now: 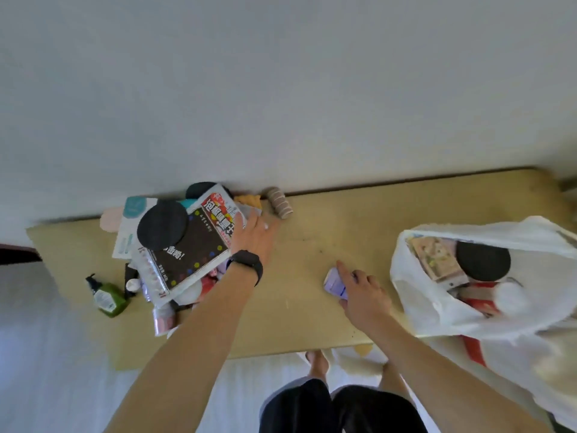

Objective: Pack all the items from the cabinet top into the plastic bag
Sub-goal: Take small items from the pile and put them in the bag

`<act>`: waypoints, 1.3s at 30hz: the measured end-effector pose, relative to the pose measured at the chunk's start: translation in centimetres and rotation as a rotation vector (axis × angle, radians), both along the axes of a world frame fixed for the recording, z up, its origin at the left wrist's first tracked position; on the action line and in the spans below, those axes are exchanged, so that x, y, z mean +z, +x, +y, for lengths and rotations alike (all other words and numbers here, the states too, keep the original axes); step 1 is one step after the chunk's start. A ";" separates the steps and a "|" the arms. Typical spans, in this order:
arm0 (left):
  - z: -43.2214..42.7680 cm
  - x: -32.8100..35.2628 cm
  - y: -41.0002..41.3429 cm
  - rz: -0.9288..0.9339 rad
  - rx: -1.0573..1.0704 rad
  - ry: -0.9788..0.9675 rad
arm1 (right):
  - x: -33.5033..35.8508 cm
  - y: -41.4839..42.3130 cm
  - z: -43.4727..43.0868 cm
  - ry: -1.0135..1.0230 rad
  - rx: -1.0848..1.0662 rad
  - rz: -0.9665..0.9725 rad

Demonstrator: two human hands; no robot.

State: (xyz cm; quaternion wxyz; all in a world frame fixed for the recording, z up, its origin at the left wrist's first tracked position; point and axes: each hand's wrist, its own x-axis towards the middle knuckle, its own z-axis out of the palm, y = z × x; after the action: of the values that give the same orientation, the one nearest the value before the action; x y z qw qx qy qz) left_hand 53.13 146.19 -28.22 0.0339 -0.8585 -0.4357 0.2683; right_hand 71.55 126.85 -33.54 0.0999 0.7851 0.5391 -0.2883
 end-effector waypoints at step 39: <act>-20.6 2.6 29.9 -0.146 0.273 -0.303 | 19.0 28.8 -25.1 0.358 -1.218 1.256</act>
State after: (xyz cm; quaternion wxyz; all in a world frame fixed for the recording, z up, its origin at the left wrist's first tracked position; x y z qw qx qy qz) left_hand 83.01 125.55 -25.61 -0.1636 -0.8040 -0.5039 0.2699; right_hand 100.36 101.74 -14.58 -0.5085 0.6362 0.0206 -0.5798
